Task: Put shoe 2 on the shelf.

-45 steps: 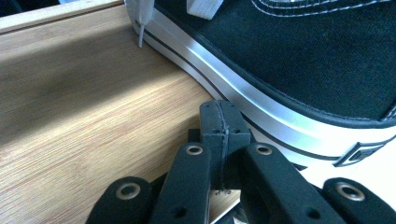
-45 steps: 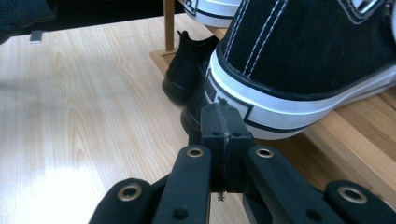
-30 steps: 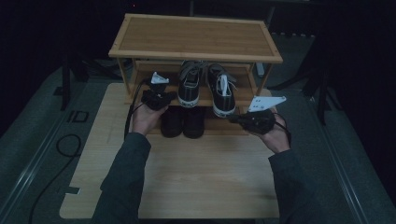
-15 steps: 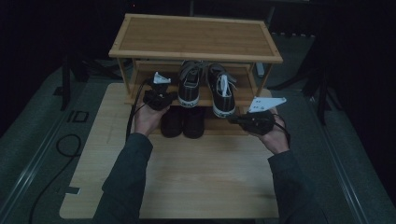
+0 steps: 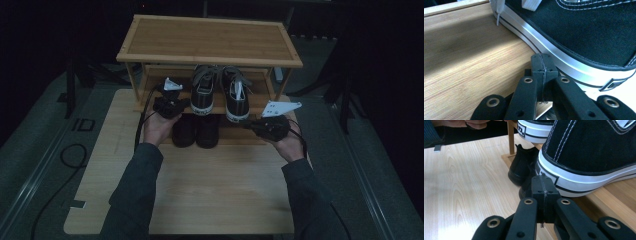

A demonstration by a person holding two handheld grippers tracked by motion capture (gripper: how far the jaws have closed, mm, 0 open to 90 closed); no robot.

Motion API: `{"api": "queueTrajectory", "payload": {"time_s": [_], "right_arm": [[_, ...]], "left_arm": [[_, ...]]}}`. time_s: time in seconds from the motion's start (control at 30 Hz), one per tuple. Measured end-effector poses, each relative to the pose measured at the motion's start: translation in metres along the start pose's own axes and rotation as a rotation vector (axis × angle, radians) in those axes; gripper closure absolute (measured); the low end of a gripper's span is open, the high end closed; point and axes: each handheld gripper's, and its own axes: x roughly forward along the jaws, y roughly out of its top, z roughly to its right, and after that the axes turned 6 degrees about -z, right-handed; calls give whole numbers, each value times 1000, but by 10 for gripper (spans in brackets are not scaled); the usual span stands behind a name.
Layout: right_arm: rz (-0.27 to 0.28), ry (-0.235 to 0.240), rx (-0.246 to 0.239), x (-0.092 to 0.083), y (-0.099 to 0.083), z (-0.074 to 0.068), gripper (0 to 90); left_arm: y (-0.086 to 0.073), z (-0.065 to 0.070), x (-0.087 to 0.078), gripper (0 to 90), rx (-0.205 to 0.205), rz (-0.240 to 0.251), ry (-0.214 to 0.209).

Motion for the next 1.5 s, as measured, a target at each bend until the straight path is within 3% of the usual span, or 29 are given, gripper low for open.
{"api": "queueTrajectory", "payload": {"time_s": [0.33, 0.63, 1.13, 1.5], "right_arm": [[17, 12, -12, 5, 9, 0, 900], [-9, -5, -29, 14, 10, -2, 900], [-6, -20, 9, 8, 2, 13, 900], [-9, -10, 11, 16, 8, 13, 900]], "left_arm": [[0, -1, 0, 900, 0, 0, -3], [-1, -1, 0, 900, -2, 6, -5], [-2, -1, 0, 900, -7, 11, -10], [-2, -2, 0, 900, -10, 16, -15]]}}
